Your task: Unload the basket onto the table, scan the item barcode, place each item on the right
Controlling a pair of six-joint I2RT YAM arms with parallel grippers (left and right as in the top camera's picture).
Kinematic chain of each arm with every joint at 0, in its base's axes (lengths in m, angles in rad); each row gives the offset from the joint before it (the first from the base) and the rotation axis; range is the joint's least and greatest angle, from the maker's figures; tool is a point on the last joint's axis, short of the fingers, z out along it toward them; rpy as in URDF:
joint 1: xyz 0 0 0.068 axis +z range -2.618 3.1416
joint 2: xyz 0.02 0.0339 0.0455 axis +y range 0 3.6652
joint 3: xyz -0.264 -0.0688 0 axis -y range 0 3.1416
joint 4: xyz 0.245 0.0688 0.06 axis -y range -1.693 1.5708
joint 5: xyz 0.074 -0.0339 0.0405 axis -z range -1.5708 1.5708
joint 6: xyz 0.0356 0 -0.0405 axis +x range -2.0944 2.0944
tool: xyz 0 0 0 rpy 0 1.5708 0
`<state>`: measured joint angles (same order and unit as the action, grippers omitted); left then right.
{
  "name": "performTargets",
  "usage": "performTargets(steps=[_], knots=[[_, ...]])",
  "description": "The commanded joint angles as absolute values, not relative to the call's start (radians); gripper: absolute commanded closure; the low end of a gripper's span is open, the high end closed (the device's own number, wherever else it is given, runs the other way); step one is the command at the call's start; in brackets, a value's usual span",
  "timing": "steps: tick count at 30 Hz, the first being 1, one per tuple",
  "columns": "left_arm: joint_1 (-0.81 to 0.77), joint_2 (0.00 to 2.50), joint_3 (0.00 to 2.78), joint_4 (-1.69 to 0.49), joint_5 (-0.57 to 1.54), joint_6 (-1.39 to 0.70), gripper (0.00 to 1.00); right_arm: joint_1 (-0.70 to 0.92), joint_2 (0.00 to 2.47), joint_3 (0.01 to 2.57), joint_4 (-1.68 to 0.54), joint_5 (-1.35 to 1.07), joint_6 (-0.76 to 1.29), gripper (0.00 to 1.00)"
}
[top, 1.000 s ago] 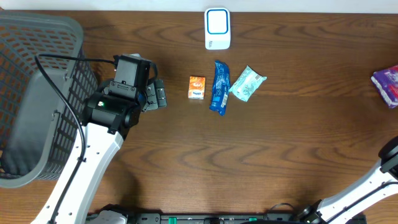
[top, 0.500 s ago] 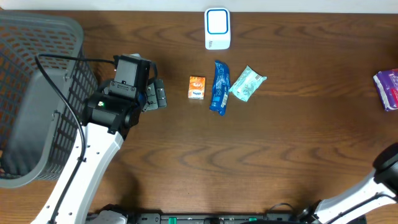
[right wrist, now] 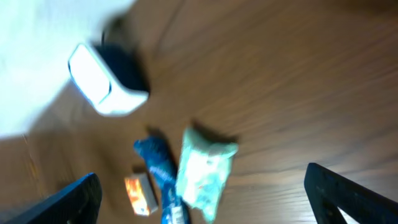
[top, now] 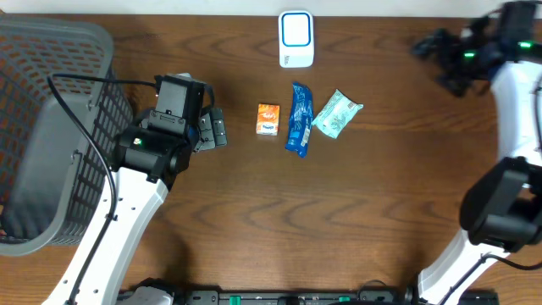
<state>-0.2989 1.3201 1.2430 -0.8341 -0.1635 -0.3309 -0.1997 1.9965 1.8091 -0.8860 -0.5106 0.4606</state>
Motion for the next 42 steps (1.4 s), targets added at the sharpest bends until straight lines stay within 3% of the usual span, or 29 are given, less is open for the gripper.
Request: performTargets(steps=[1, 8, 18, 23, 25, 26, 27, 38, 42], knots=[[-0.297, 1.322, 1.248, -0.837, -0.169, -0.311, 0.02, -0.091, 2.014, 1.732, -0.841, -0.43, 0.546, 0.01], [-0.297, 1.322, 1.248, -0.837, -0.169, -0.311, 0.02, 0.037, 2.014, 1.512, -0.619, -0.41, 0.817, 0.01], [-0.297, 1.322, 1.248, -0.837, -0.169, -0.311, 0.02, 0.147, 2.014, 1.305, -0.441, -0.338, 1.002, 0.02], [-0.297, 1.322, 1.248, -0.837, -0.169, -0.311, 0.02, 0.164, 2.015, 1.25, -0.412, -0.326, 1.025, 0.07], [-0.297, 1.322, 1.248, -0.837, -0.169, -0.311, 0.02, 0.165, 2.015, 1.231, -0.407, -0.292, 1.025, 0.2], [-0.297, 1.322, 1.248, -0.837, -0.169, -0.311, 0.02, 0.165, 2.015, 1.214, -0.393, -0.248, 1.024, 0.34], [-0.297, 1.322, 1.248, -0.837, -0.169, -0.311, 0.02, 0.165, 2.015, 1.203, -0.371, -0.227, 1.009, 0.39], [-0.297, 1.322, 1.248, -0.837, -0.169, -0.311, 0.02, 0.166, 2.015, 1.1, -0.208, -0.257, 0.965, 0.44], [-0.297, 1.322, 1.248, -0.837, -0.169, -0.311, 0.02, 0.165, 2.015, 1.084, -0.2, -0.272, 0.954, 0.73]])
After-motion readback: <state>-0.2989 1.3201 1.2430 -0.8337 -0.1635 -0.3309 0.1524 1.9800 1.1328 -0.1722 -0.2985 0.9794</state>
